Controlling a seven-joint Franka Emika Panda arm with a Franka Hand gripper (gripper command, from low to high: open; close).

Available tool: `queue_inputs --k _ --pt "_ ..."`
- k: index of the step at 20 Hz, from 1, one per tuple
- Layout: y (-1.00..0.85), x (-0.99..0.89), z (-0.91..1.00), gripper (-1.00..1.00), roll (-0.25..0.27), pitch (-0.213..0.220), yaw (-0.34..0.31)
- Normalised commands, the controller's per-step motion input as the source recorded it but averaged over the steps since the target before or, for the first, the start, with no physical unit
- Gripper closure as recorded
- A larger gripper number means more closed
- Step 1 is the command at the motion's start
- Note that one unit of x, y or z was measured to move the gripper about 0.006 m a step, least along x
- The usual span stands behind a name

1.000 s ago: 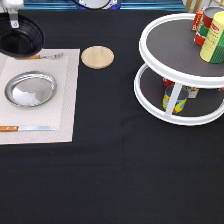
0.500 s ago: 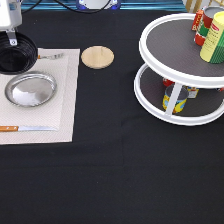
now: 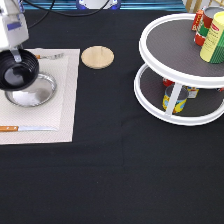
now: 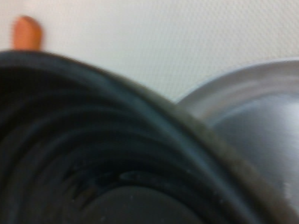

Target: Pick up the bowl from the lazy Susan and put bowl on the plate

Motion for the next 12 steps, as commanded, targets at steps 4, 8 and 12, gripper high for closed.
queue_inputs --k 4,8,12 --pt "0.09 -0.14 -0.58 1.0 0.064 0.11 -0.005" --pt "0.04 -0.07 -0.43 1.0 0.033 0.088 -0.021" --pt "0.0 0.01 -0.16 1.0 0.016 0.115 -0.045"
